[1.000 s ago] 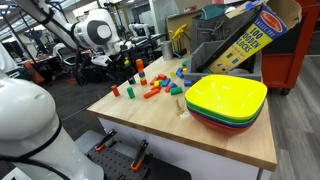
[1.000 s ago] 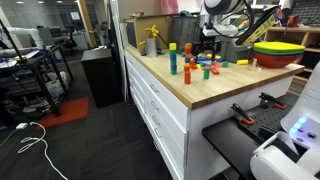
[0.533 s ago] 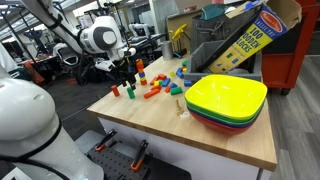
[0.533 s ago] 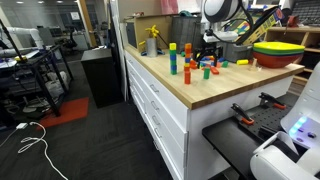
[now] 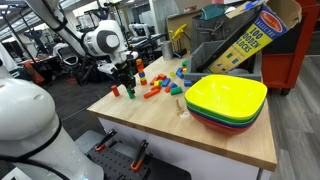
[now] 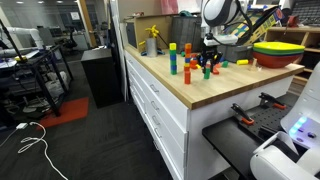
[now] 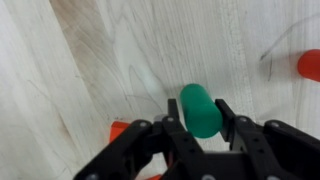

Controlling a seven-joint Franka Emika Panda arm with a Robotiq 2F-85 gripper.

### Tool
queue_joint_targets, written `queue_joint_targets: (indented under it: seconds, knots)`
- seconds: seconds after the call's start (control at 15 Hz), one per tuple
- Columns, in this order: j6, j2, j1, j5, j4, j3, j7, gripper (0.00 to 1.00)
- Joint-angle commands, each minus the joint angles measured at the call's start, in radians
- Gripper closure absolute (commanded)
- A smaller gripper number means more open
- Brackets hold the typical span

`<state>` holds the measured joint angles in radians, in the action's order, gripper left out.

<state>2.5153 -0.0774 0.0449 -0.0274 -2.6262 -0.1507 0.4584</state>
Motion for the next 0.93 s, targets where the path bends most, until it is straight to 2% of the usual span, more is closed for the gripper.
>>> queue_joint_targets:
  seconds: [0.0,0.07,0.47,0.87]
  knots:
    - [0.010,0.004,0.015,-0.021,0.008,0.012,0.003,0.88]
    - [0.009,-0.003,0.019,-0.032,0.005,0.012,-0.002,0.92]
    - [-0.008,-0.066,0.053,-0.097,-0.017,0.001,-0.011,0.92]
    - [-0.016,-0.162,0.081,-0.091,-0.041,-0.027,0.013,0.92]
